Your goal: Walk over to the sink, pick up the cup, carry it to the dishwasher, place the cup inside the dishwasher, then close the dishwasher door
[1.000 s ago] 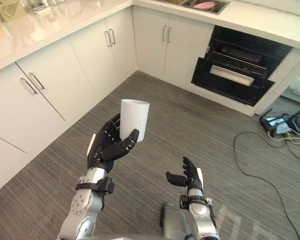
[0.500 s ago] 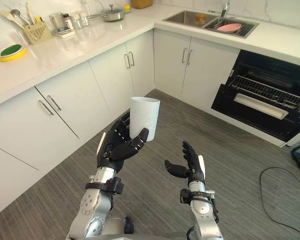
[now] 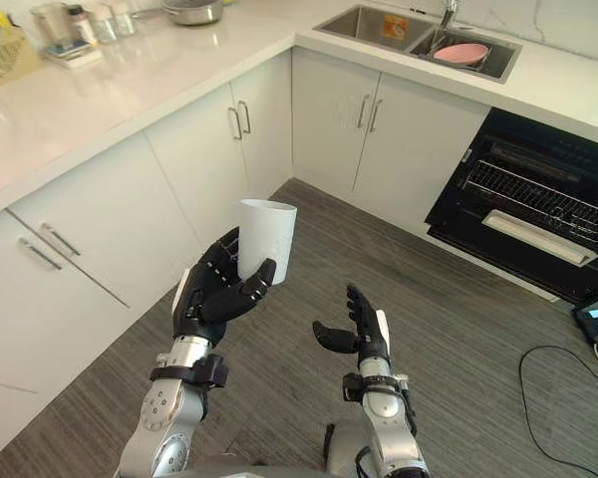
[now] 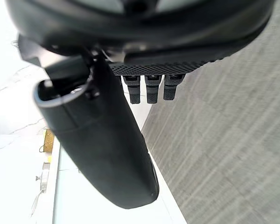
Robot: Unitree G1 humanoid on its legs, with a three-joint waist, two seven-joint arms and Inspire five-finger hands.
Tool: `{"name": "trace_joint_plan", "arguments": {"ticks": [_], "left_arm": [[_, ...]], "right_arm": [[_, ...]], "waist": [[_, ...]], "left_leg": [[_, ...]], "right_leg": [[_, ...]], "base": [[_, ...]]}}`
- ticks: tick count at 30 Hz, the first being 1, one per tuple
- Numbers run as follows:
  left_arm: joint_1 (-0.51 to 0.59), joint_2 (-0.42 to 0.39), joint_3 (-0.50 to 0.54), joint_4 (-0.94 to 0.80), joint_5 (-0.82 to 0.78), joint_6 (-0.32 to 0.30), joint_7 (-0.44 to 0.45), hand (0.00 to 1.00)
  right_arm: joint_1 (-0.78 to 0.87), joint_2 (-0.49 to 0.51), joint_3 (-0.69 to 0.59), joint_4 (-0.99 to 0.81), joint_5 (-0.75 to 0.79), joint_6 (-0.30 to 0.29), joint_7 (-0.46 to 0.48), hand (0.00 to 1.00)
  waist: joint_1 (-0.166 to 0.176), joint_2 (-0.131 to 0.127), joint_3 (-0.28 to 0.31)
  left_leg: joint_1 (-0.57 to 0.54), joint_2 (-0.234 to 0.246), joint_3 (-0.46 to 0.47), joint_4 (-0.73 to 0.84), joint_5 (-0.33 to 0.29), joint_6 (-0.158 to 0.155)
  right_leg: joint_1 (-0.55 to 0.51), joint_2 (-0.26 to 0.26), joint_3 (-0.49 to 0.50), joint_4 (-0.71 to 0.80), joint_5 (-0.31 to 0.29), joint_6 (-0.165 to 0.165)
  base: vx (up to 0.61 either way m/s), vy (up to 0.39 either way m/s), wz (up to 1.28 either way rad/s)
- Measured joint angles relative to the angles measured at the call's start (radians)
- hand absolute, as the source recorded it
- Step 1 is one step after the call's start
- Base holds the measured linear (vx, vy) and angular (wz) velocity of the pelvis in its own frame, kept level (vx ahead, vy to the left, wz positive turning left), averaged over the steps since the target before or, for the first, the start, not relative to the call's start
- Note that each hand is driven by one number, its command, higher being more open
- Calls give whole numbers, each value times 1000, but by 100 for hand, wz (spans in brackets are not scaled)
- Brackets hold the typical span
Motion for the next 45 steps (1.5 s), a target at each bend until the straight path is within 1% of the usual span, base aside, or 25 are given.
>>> {"name": "trace_joint_plan", "arguments": {"ticks": [1, 2, 3, 4, 6, 7, 9, 10, 14, 17, 19, 20, 24, 25, 26, 27, 29, 33, 35, 36, 37, 38, 41, 42, 45], "left_arm": [[-3, 0, -3, 0, 0, 0, 0, 30], [-4, 0, -7, 4, 0, 0, 0, 30], [-7, -10, -24, 21, 0, 0, 0, 30], [-6, -18, -36, 28, 1, 1, 0, 30], [-9, -34, -47, 34, 1, 3, 0, 30], [-8, -48, -49, 34, 1, 4, 0, 30], [1, -59, -57, 24, 0, 4, -1, 30], [14, -60, -61, -1, 0, 4, -2, 30], [42, -68, -67, -42, 0, 3, -16, 30], [48, -67, -56, -41, 0, 3, -16, 30], [56, -66, -53, -38, 0, 3, -6, 30], [56, -63, -55, -37, 0, 3, -4, 30], [50, -46, -49, -37, 0, 3, 23, 30], [47, -38, -50, -37, 0, 3, 26, 30], [46, -22, -51, -37, 1, 3, 30, 30], [46, -11, -58, -36, 1, 3, 33, 30], [45, -8, -67, -47, 4, 1, 42, 30], [43, -5, -63, -68, 4, -15, 52, 30], [43, -4, -56, -68, 4, -16, 52, 30], [37, -14, -56, -51, 4, -20, 54, 30], [39, -39, -56, -26, 4, -16, 59, 30], [43, -48, -57, -25, 4, -14, 62, 30], [32, -86, -48, -25, 4, -13, 65, 30], [33, -91, -48, -29, 3, -13, 65, 30], [40, -103, -55, -63, 3, -17, 59, 30]], "right_arm": [[1, -1, 0, 0, 0, 0, 0, 90], [6, -2, -1, -2, 0, 1, -2, 90], [27, -15, -6, -17, 0, 1, -10, 90], [38, -22, -10, -24, 0, 5, -14, 90], [77, -21, -15, -87, 0, 19, -19, 90], [120, -19, -12, -162, 0, 21, -26, 90], [163, -12, -1, -291, 0, 19, -45, 90], [176, -8, -1, -361, 1, 5, -60, 90], [163, -3, -5, -423, 1, -33, -81, 90], [117, -4, -5, -354, 4, -33, -78, 90], [99, -5, -4, -304, 43, -30, -76, 90], [99, -2, -2, -299, 48, -29, -74, 90], [90, 29, 19, -318, 85, -28, -62, 90], [86, 38, 21, -319, 88, -28, -57, 90], [79, 56, 27, -319, 103, -28, -53, 90], [79, 65, 30, -319, 103, -28, -51, 90], [78, 67, 57, -343, 103, -28, -48, 90], [54, 78, 98, -399, 103, -41, -29, 90], [37, 80, 103, -398, 106, -43, -19, 90], [36, 74, 99, -398, 115, -48, -20, 90], [43, 56, 94, -394, 122, -46, -21, 90], [50, 52, 91, -398, 122, -46, -25, 90], [104, 49, 67, -463, 125, -43, -48, 90], [135, 49, 64, -519, 133, -43, -59, 90], [177, 54, 56, -670, 158, -68, -75, 90]], "waist": [[-4, -4, -3], [-17, -11, -7], [-30, 14, -8], [-27, 38, -16], [-23, 52, -12], [-16, 54, -12], [-12, 54, -12], [-7, 55, -13], [25, 51, -27], [40, 50, -27], [52, 54, -37], [52, 49, -41], [37, 16, -49], [37, 8, -44], [36, -6, -39], [29, -7, -38], [23, -9, -41], [23, -7, -42], [23, -36, -61], [10, -43, -70], [9, 0, -65], [8, 11, -66], [5, 41, -51], [10, 42, -47], [14, 39, -46]], "left_leg": [[18, 5, -2, -3, -13, -21], [40, 2, -14, -2, -32, -46], [71, 22, -43, 12, -62, -72], [69, 56, -47, 52, -67, -80], [26, 106, -50, 257, -51, -103], [-38, 149, -54, 460, 22, -128], [-126, 212, -58, 702, 39, -128], [-183, 237, -52, 768, 19, -103], [-322, 213, -60, 608, -47, -58], [-377, 108, -182, 287, -15, -82], [-356, 54, -212, 166, 173, -87], [-351, 44, -195, 180, 182, -61], [-321, 25, -81, 257, 45, -10], [-296, 18, -62, 245, 35, -5], [-238, 6, -32, 218, 18, 8], [-196, 3, -23, 204, 5, 14], [-101, 17, 4, 155, -21, 10], [-30, 63, 56, 120, -56, -28], [-6, 59, 71, 105, -69, -51], [13, 58, 58, 108, -102, -93], [35, 98, 53, 119, -108, -97], [38, 111, 48, 135, -107, -97], [-31, 194, 8, 428, -42, -105], [-84, 229, -4, 598, 55, -96], [-218, 262, -8, 746, 18, -76]], "right_leg": [[-3, 14, -8, -98, 57, -9], [2, 21, -9, -156, 171, -34], [28, 31, -18, -128, 231, -62], [44, 52, -29, -113, 197, -74], [99, 83, -45, -101, 155, -100], [158, 105, -42, -118, 134, -112], [258, 131, -29, -175, 105, -118], [305, 141, -13, -199, 88, -118], [371, 145, 59, -227, 37, -122], [406, 125, 142, -243, 10, -91], [415, 102, 227, -228, -34, -46], [418, 90, 248, -218, -43, -28], [360, 41, 314, -62, -62, 35], [332, 33, 313, 15, -59, 60], [266, 11, 301, 182, -24, 121], [232, -7, 281, 277, 3, 131], [158, -20, 208, 372, -33, 67], [33, -36, 39, 246, -57, 14], [21, -34, -33, 46, 20, -33], [38, -23, -35, -26, 136, -72], [76, 13, -51, -39, 119, -85], [85, 26, -53, -44, 108, -88], [182, 80, -62, -70, 68, -110], [244, 90, -53, -112, 60, -115], [338, 96, -32, -178, 41, -116]], "base": [[426, -112, 16], [495, -155, 38], [608, -182, 32], [619, -200, 22], [489, -186, -4], [386, -154, -11], [417, -142, -22], [348, -103, -29], [305, 18, -50], [304, 180, -75], [373, 297, -94], [499, 380, -77], [404, 295, -69], [241, 173, -55], [281, 177, -49], [348, 173, -48], [325, 92, -34], [285, -44, -41], [375, -136, -26], [391, -125, -5], [384, -118, -6], [453, -142, -21], [345, -139, -15], [282, -86, -17], [280, -38, -15]]}}
